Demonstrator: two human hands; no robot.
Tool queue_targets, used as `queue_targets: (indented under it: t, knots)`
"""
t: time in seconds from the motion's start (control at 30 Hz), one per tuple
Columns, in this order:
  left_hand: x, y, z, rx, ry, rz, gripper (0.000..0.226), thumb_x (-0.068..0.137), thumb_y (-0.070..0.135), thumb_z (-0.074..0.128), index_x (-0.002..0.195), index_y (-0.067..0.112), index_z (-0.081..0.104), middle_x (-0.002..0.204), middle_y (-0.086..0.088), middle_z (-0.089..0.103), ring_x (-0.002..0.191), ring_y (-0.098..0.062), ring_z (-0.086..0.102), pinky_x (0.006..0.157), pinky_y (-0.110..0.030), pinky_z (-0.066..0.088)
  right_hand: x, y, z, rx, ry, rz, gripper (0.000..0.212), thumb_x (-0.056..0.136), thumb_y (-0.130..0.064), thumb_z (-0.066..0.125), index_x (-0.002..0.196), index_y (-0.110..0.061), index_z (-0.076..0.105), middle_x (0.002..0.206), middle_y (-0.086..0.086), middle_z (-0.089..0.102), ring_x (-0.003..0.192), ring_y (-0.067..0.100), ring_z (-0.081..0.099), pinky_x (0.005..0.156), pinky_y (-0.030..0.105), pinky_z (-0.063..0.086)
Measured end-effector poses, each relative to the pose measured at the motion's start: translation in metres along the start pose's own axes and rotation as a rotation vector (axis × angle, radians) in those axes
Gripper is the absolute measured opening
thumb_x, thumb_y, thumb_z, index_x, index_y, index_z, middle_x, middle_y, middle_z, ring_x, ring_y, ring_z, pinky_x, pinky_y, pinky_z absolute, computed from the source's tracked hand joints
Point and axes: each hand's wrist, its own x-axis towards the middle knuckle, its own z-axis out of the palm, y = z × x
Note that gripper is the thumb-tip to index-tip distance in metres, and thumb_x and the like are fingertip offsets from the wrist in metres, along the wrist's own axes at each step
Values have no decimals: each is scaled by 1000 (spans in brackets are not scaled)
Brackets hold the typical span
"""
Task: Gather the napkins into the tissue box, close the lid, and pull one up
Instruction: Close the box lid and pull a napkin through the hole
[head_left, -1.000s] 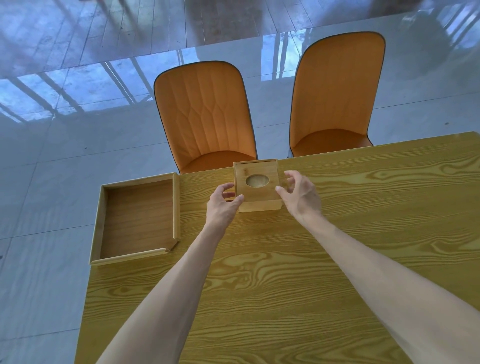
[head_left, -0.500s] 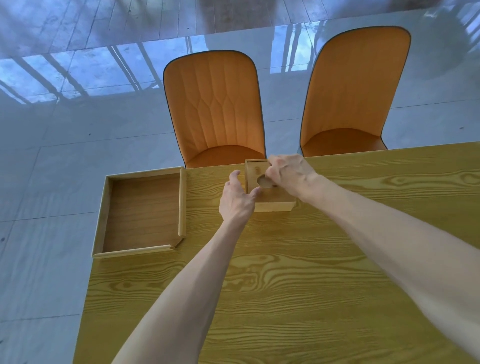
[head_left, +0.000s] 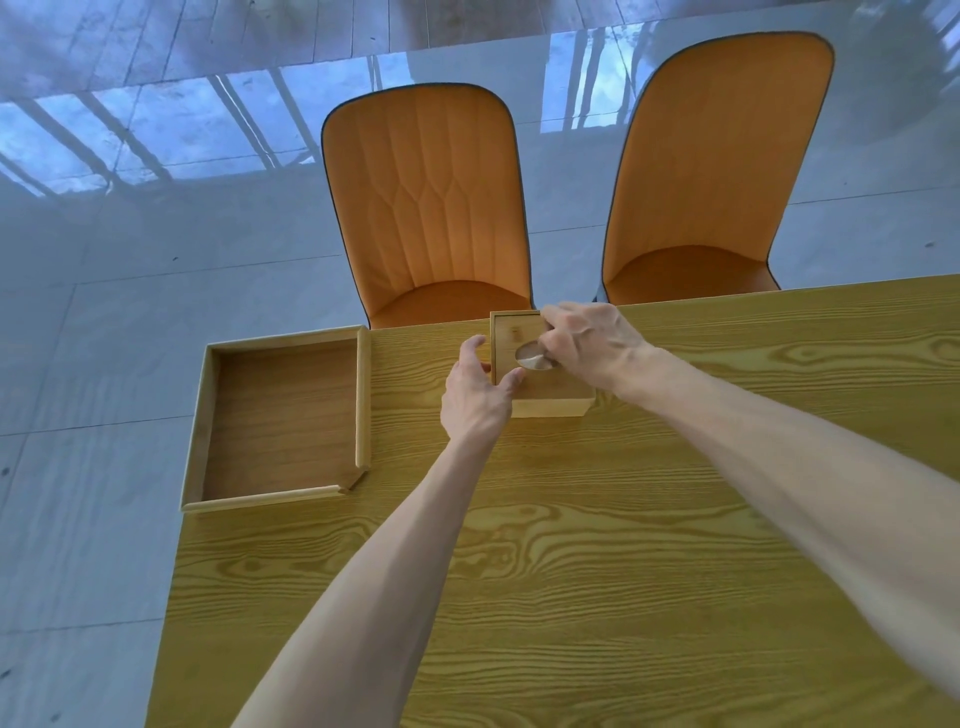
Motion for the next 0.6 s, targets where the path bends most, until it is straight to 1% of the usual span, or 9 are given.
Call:
queue_targets:
  t: [0.07, 0.1, 0.17, 0.23, 0.3, 0.4, 0.6]
  knots:
    - [-1, 1, 0, -8, -1, -2, 71, 85, 44, 71, 145, 31, 36, 125, 0, 64, 108, -25, 64, 87, -48, 55, -4, 4, 2, 84, 44, 52, 17, 94, -12, 50, 81, -6, 58, 77, 6, 60, 60, 22, 57, 51, 26, 40]
    - [-1, 0, 0, -12, -2, -5, 71, 85, 44, 71, 145, 31, 36, 125, 0, 64, 108, -25, 64, 87, -49, 55, -6, 6, 4, 117, 58, 56, 16, 92, -13, 47, 82, -7, 57, 79, 6, 61, 62, 23, 58, 53, 28, 43]
    - [-1, 1, -1, -23, -5, -13, 70, 85, 43, 72, 144, 31, 37, 125, 0, 63, 108, -25, 64, 87, -48, 55, -10, 7, 6, 130, 59, 43, 12, 92, -12, 54, 84, -7, 62, 82, 6, 62, 64, 22, 59, 56, 30, 50]
    - [-2, 2, -1, -40, -6, -22, 69, 85, 43, 72, 144, 32, 38, 124, 0, 63, 108, -25, 64, 87, -48, 55, -16, 8, 6, 117, 80, 32, 11, 92, -12, 59, 85, -7, 66, 83, 5, 63, 65, 22, 59, 56, 28, 47]
    - [-3, 2, -1, -61, -13, -28, 69, 84, 42, 72, 144, 32, 38, 124, 1, 63, 106, -24, 64, 88, -48, 55, -20, 8, 5, 109, 109, 6, 12, 92, -10, 60, 84, -7, 67, 82, 5, 62, 64, 21, 59, 55, 28, 44]
    - [-3, 2, -1, -101, -28, -37, 69, 84, 41, 73, 144, 31, 38, 122, 1, 63, 104, -23, 65, 88, -48, 55, -25, 8, 6, 82, 145, -21, 11, 92, -7, 62, 83, -5, 69, 83, 5, 63, 63, 20, 55, 56, 29, 47]
    - [-3, 2, -3, -117, -38, -40, 70, 84, 41, 73, 144, 31, 38, 122, 1, 64, 104, -23, 65, 88, -48, 55, -33, 9, 13, 64, 212, -43, 10, 90, -1, 64, 84, -4, 71, 82, 5, 60, 63, 20, 55, 58, 36, 52]
